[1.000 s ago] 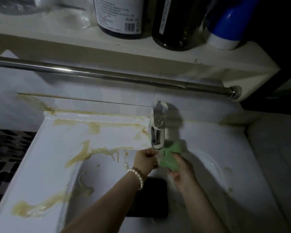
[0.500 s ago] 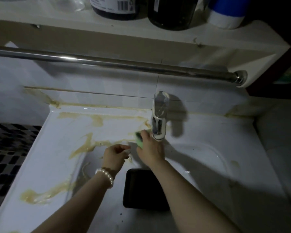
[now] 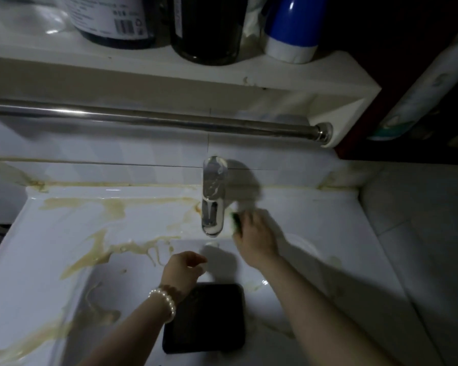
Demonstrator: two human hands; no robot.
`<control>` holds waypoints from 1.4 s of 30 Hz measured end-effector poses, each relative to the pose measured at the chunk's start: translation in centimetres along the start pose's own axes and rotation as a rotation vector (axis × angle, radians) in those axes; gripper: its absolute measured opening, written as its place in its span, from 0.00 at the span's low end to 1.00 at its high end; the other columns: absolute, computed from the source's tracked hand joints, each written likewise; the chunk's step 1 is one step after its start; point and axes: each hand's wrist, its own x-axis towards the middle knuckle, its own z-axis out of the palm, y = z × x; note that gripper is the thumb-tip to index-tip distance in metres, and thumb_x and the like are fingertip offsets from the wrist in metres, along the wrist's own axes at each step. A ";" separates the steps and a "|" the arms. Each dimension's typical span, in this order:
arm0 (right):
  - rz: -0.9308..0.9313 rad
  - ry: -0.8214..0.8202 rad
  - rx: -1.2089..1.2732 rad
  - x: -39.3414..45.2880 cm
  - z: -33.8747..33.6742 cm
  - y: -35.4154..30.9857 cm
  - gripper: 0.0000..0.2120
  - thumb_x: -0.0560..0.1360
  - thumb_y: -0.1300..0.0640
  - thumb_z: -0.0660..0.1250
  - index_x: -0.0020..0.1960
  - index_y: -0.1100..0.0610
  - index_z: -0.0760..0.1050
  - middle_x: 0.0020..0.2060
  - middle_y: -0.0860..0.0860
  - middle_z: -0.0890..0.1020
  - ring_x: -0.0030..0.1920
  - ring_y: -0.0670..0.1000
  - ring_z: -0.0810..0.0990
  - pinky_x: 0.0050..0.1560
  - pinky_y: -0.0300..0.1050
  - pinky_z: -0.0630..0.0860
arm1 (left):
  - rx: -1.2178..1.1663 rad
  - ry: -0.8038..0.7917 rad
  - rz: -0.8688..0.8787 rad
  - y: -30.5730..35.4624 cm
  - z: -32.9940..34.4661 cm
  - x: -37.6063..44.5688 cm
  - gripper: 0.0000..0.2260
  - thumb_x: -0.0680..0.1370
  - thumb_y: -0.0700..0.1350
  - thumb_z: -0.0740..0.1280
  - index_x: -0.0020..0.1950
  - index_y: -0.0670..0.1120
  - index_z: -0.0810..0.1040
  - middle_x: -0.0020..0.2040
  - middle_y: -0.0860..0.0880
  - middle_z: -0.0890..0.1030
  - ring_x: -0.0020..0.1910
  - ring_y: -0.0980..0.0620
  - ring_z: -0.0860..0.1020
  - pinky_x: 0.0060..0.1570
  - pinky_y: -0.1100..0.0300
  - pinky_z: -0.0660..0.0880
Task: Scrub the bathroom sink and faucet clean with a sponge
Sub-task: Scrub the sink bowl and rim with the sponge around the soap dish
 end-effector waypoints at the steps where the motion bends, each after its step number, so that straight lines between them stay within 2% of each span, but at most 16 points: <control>1: -0.117 -0.035 -0.001 0.2 -0.2 0.4 0.15 0.76 0.52 0.60 0.60 0.58 0.70 0.58 0.59 0.72 0.57 0.61 0.71 0.52 0.52 0.70 | 0.035 -0.008 0.008 0.1 0.3 0.1 0.05 0.73 0.38 0.69 0.47 0.45 0.82 0.40 0.48 0.81 0.42 0.51 0.79 0.48 0.62 0.73; 4: -0.059 0.096 -0.055 2.8 -2.3 6.2 0.14 0.75 0.56 0.61 0.60 0.56 0.72 0.57 0.59 0.73 0.57 0.60 0.71 0.55 0.51 0.68 | 0.096 -0.011 0.035 -0.3 0.8 0.4 0.05 0.73 0.38 0.69 0.47 0.46 0.82 0.41 0.50 0.82 0.43 0.53 0.79 0.47 0.65 0.71; 8: 0.676 0.276 0.024 5.4 -4.8 14.0 0.20 0.80 0.58 0.54 0.71 0.61 0.62 0.68 0.63 0.65 0.67 0.62 0.65 0.64 0.50 0.64 | 0.124 0.018 0.034 -1.3 1.4 0.5 0.06 0.72 0.38 0.71 0.43 0.49 0.81 0.39 0.51 0.82 0.40 0.55 0.80 0.40 0.67 0.71; 10: 0.861 0.272 0.074 6.7 -4.9 12.8 0.23 0.82 0.60 0.50 0.74 0.66 0.53 0.72 0.66 0.59 0.70 0.63 0.61 0.68 0.53 0.59 | 0.132 0.028 0.037 -1.5 1.7 0.6 0.07 0.71 0.38 0.71 0.41 0.50 0.81 0.38 0.52 0.82 0.38 0.55 0.80 0.40 0.66 0.71; 12: 0.662 0.261 0.115 7.4 -4.3 9.3 0.21 0.81 0.61 0.52 0.71 0.67 0.59 0.68 0.67 0.66 0.66 0.64 0.67 0.64 0.53 0.64 | 0.143 0.030 0.036 -1.5 2.1 0.6 0.08 0.71 0.37 0.71 0.40 0.51 0.80 0.37 0.52 0.82 0.37 0.55 0.79 0.39 0.66 0.71; 15: -0.048 0.092 -0.018 5.5 -2.6 5.9 0.17 0.77 0.59 0.60 0.65 0.60 0.70 0.61 0.60 0.72 0.60 0.59 0.71 0.59 0.48 0.65 | 0.136 0.015 0.026 -1.3 2.7 0.6 0.08 0.72 0.36 0.70 0.40 0.50 0.80 0.37 0.51 0.82 0.37 0.54 0.79 0.38 0.65 0.72; 17: 0.060 0.172 -0.015 6.2 -3.3 8.6 0.15 0.77 0.60 0.59 0.63 0.60 0.70 0.61 0.61 0.73 0.59 0.60 0.71 0.58 0.50 0.65 | 0.133 0.010 0.030 -1.4 2.6 0.5 0.07 0.72 0.37 0.70 0.41 0.49 0.81 0.38 0.52 0.83 0.38 0.55 0.80 0.37 0.68 0.72; 19: 0.572 0.321 0.036 6.9 -4.8 10.9 0.14 0.78 0.62 0.57 0.63 0.62 0.68 0.61 0.64 0.72 0.59 0.62 0.70 0.57 0.53 0.66 | 0.126 0.035 0.031 -1.5 2.2 0.5 0.06 0.72 0.37 0.70 0.43 0.48 0.82 0.39 0.51 0.83 0.39 0.55 0.80 0.40 0.66 0.73; 20: 0.660 0.326 0.078 7.1 -4.9 10.5 0.14 0.79 0.61 0.56 0.63 0.63 0.68 0.62 0.64 0.71 0.59 0.62 0.70 0.57 0.53 0.66 | 0.121 0.056 0.025 -1.7 2.0 0.5 0.06 0.72 0.37 0.70 0.43 0.47 0.82 0.39 0.50 0.83 0.39 0.54 0.80 0.41 0.65 0.73; 24: -0.041 0.135 0.054 5.3 -3.3 7.8 0.15 0.77 0.60 0.58 0.64 0.57 0.69 0.62 0.59 0.71 0.63 0.58 0.69 0.60 0.49 0.64 | 0.129 0.029 0.008 -2.0 2.5 0.2 0.06 0.73 0.37 0.70 0.44 0.48 0.82 0.39 0.50 0.83 0.40 0.54 0.80 0.39 0.66 0.72; 25: -0.011 0.157 0.108 5.6 -4.0 8.8 0.16 0.77 0.60 0.58 0.64 0.57 0.69 0.63 0.59 0.70 0.63 0.59 0.69 0.61 0.49 0.64 | 0.134 0.019 0.014 -2.1 2.9 0.1 0.06 0.73 0.38 0.70 0.43 0.48 0.81 0.39 0.51 0.83 0.40 0.56 0.80 0.38 0.68 0.71; 28: 0.512 0.274 0.032 6.4 -5.3 10.4 0.17 0.78 0.62 0.57 0.66 0.60 0.66 0.64 0.62 0.70 0.63 0.61 0.69 0.61 0.52 0.66 | 0.128 0.056 0.014 -2.3 3.1 0.0 0.05 0.72 0.38 0.71 0.43 0.49 0.81 0.38 0.52 0.83 0.39 0.55 0.80 0.36 0.69 0.71; 32: -0.139 0.054 0.090 4.0 -3.4 5.9 0.16 0.79 0.57 0.58 0.65 0.57 0.70 0.64 0.59 0.71 0.62 0.58 0.69 0.59 0.46 0.63 | 0.224 0.162 -0.021 -2.9 2.6 0.2 0.06 0.74 0.41 0.69 0.49 0.47 0.82 0.47 0.48 0.83 0.43 0.53 0.79 0.41 0.66 0.71; 36: 0.349 0.168 0.047 4.4 -3.7 5.6 0.16 0.77 0.59 0.59 0.64 0.59 0.70 0.63 0.60 0.71 0.62 0.59 0.69 0.58 0.48 0.66 | 0.461 0.246 -0.102 -4.5 1.2 0.3 0.14 0.74 0.48 0.68 0.59 0.47 0.78 0.58 0.45 0.78 0.57 0.46 0.76 0.57 0.58 0.72; 40: -0.312 0.023 0.085 1.0 -0.8 -0.9 0.16 0.73 0.61 0.67 0.60 0.62 0.75 0.55 0.64 0.76 0.52 0.63 0.76 0.50 0.49 0.73 | 0.546 0.174 -0.280 -6.6 0.5 -0.1 0.23 0.74 0.53 0.68 0.66 0.47 0.69 0.62 0.43 0.71 0.60 0.43 0.73 0.59 0.54 0.72; 42: -0.120 0.004 0.147 1.2 -0.5 -1.4 0.17 0.73 0.60 0.66 0.61 0.63 0.74 0.57 0.64 0.75 0.55 0.63 0.74 0.54 0.50 0.70 | 0.546 0.133 -0.312 -7.6 0.6 -0.7 0.24 0.74 0.54 0.67 0.65 0.45 0.67 0.62 0.43 0.70 0.60 0.43 0.73 0.59 0.53 0.72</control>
